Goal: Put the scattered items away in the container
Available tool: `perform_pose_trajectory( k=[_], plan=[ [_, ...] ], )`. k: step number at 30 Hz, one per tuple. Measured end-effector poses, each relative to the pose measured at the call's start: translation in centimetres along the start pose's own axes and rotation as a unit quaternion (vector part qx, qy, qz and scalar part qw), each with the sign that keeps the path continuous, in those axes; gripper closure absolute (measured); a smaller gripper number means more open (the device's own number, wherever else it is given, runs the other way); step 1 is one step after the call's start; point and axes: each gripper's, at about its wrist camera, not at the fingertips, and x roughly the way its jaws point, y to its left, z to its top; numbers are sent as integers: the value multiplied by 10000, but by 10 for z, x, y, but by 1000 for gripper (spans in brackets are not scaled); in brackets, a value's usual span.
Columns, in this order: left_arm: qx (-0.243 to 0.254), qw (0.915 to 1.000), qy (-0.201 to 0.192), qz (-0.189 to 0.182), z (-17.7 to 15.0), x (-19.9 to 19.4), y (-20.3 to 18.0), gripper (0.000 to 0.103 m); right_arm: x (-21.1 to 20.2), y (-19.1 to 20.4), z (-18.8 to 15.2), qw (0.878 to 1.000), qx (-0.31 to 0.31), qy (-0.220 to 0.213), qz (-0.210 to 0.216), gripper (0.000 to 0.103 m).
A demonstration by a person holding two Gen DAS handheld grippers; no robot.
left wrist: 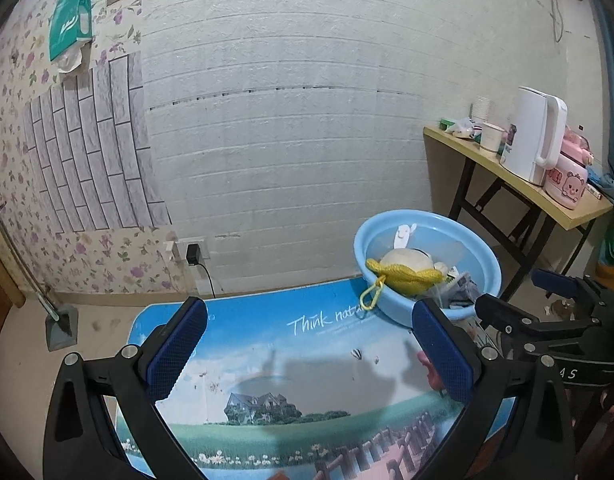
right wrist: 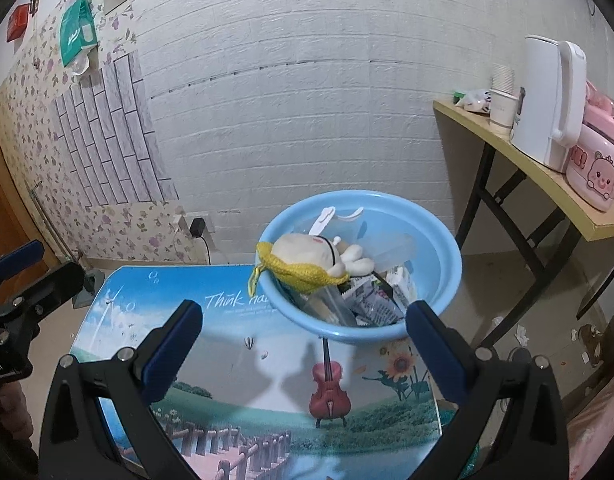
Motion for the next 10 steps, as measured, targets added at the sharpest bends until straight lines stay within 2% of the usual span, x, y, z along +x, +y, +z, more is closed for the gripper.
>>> perform_pose_trajectory(
  k=[10],
  plan=[
    [19, 9999, -39, 99, -28, -22, -3, 0, -17, 6, -25, 9999, -85, 45, 68, 0]
  ],
)
